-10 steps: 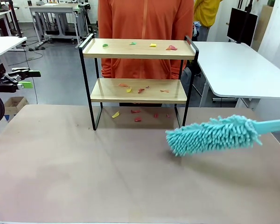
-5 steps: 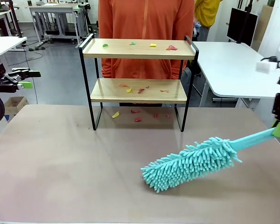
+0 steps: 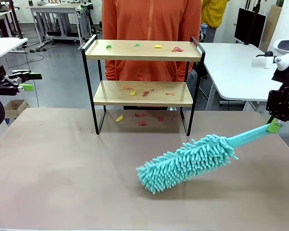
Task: Clean the shelf.
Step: Clean the specific section of the Shelf indicated by the human with the Duster.
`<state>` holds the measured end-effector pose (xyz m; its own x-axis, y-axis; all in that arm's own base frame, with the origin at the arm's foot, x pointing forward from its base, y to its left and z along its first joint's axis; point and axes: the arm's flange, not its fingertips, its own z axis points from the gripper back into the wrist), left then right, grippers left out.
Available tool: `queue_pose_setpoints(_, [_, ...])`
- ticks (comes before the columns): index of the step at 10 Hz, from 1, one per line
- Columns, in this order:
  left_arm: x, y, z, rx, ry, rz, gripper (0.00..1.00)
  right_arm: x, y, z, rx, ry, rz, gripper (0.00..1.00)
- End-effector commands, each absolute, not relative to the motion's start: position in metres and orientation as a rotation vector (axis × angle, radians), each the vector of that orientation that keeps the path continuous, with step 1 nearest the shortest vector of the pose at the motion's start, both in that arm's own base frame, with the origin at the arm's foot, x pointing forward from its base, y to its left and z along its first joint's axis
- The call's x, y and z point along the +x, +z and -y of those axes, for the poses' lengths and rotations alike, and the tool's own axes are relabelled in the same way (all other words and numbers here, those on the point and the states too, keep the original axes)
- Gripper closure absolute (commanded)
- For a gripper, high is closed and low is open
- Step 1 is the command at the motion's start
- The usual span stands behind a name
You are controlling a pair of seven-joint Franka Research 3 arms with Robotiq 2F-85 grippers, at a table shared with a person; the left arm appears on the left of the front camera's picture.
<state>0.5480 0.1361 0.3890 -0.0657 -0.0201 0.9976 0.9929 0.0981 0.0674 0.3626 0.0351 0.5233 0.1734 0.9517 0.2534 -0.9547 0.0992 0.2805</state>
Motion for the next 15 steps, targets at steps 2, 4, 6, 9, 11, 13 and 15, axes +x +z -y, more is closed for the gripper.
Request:
queue_pose_setpoints(2, [0.5458,0.3908,-0.1357,-1.09,-1.203,1.306,0.0,0.3541,0.5219,-0.0335,0.41,1.422,0.008,0.86])
queue_pose_setpoints(4, [0.5458,0.3908,-0.1357,-1.09,-1.203,1.306,0.0,0.3541,0.5219,-0.0335,0.41,1.422,0.008,0.86])
queue_pose_setpoints(6, [0.5458,0.3908,-0.1357,-1.09,-1.203,1.306,0.0,0.3541,0.5219,-0.0335,0.41,1.422,0.008,0.86])
queue_pose_setpoints(9, [0.5458,0.3908,-0.1357,-1.09,-1.203,1.306,0.0,0.3541,0.5219,-0.0335,0.41,1.422,0.008,0.86])
queue_pose_setpoints(11, [0.5458,0.3908,-0.1357,-1.09,-1.203,1.306,0.0,0.3541,0.5219,-0.0335,0.41,1.422,0.008,0.86])
queue_pose_setpoints(13, [0.5458,0.3908,-0.1357,-1.09,-1.203,1.306,0.0,0.3541,0.5219,-0.0335,0.41,1.422,0.008,0.86])
queue_pose_setpoints(15, [0.5458,0.3908,-0.1357,-1.09,-1.203,1.306,0.0,0.3541,0.5219,-0.0335,0.41,1.422,0.008,0.86])
